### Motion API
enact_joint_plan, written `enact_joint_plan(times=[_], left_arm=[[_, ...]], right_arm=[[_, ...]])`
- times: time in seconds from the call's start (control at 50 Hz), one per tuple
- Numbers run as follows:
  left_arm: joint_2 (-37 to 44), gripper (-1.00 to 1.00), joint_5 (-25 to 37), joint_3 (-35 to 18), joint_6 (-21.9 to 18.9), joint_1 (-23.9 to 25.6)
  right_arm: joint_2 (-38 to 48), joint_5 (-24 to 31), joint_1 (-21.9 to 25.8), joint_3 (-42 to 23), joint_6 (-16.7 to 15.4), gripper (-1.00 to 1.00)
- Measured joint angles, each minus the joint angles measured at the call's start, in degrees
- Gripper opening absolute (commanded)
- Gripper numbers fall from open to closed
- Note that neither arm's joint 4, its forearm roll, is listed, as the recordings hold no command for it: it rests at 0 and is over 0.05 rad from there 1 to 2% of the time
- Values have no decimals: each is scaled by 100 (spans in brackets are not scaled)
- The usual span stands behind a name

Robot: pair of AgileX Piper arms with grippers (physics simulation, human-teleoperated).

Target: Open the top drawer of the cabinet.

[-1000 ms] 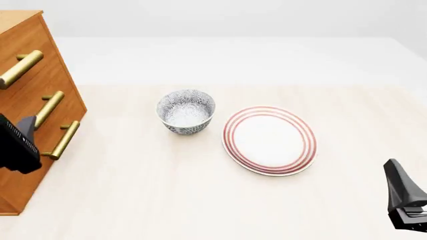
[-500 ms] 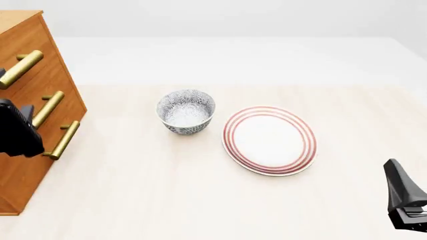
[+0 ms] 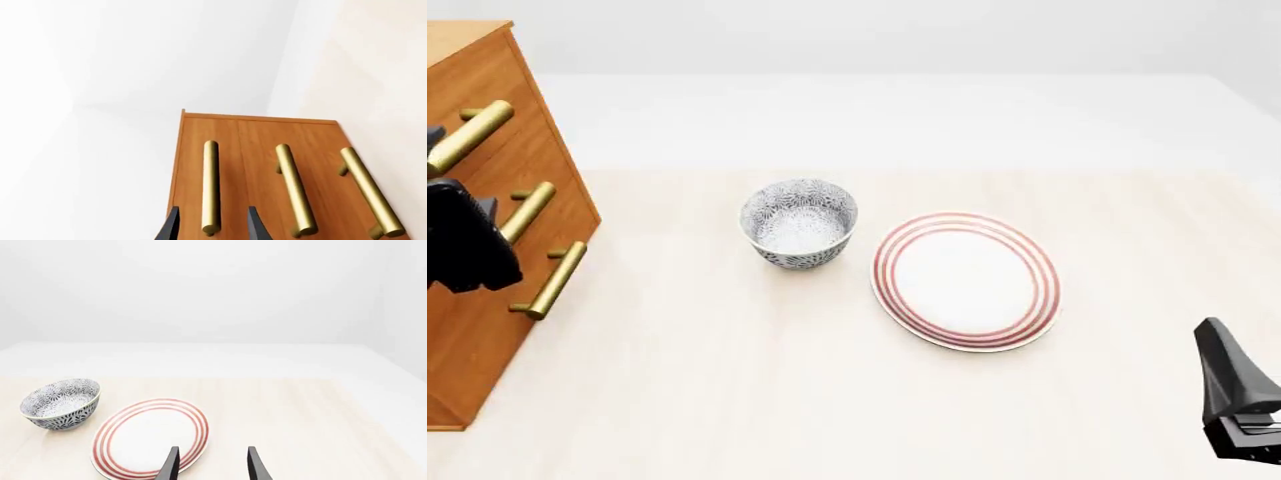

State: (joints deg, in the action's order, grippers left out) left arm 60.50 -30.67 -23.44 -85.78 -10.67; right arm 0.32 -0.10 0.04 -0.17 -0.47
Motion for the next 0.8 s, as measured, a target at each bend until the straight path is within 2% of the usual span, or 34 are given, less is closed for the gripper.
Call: enact_joint_plan(times=[0.8], left_arm=[[944,100,-459,-428,15,-482]], right_arm=[[0,0,0,0,0,100]])
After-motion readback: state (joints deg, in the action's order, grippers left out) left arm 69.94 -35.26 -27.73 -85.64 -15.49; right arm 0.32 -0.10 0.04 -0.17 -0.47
